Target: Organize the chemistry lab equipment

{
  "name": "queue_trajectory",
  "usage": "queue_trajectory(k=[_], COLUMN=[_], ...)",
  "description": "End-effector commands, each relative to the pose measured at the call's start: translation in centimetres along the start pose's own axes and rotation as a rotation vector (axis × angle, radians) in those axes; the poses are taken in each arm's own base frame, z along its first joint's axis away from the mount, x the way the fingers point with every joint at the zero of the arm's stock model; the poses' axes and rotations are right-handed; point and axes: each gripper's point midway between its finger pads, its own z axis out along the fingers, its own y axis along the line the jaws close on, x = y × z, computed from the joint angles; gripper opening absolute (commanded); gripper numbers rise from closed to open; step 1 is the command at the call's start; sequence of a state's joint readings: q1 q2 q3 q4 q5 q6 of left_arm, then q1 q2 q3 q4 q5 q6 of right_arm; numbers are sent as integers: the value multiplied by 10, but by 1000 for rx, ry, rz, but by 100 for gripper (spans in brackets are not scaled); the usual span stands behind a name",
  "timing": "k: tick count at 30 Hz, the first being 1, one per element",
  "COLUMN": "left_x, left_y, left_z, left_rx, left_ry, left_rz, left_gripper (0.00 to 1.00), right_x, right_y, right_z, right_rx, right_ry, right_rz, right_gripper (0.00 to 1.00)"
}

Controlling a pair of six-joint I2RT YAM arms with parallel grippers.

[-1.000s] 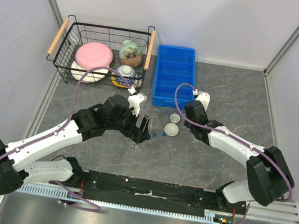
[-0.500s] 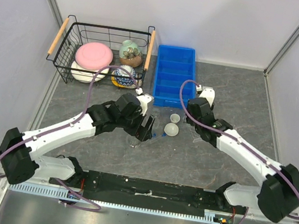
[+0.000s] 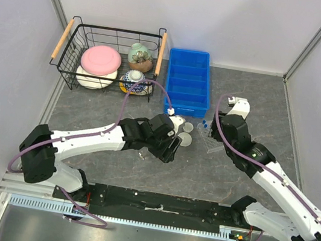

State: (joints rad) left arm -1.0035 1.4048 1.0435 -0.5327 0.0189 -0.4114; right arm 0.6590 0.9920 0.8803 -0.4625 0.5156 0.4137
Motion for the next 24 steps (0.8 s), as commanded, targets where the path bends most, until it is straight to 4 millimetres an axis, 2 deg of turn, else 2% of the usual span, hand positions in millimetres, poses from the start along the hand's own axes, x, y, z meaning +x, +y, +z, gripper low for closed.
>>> queue_trajectory(k=[1, 5, 16, 24], left_x=[-7, 4, 36, 47], left_y=[-9, -5, 19, 36], left_z=[10, 20, 45, 52], left_rx=[-18, -32, -125, -180], left_ry=[-45, -34, 17, 27], left_rz=[-63, -99, -128, -136], left_gripper=[67, 57, 55, 54], right_x=[10, 12, 21, 24], right_y=[-9, -14, -16, -14], right_z=[-16, -26, -35, -32], right_rx=[-17, -33, -59, -63], right_ry=[19, 10, 21, 30], right_rz=[-5, 9, 23, 19], right_gripper=[64, 64, 63, 63])
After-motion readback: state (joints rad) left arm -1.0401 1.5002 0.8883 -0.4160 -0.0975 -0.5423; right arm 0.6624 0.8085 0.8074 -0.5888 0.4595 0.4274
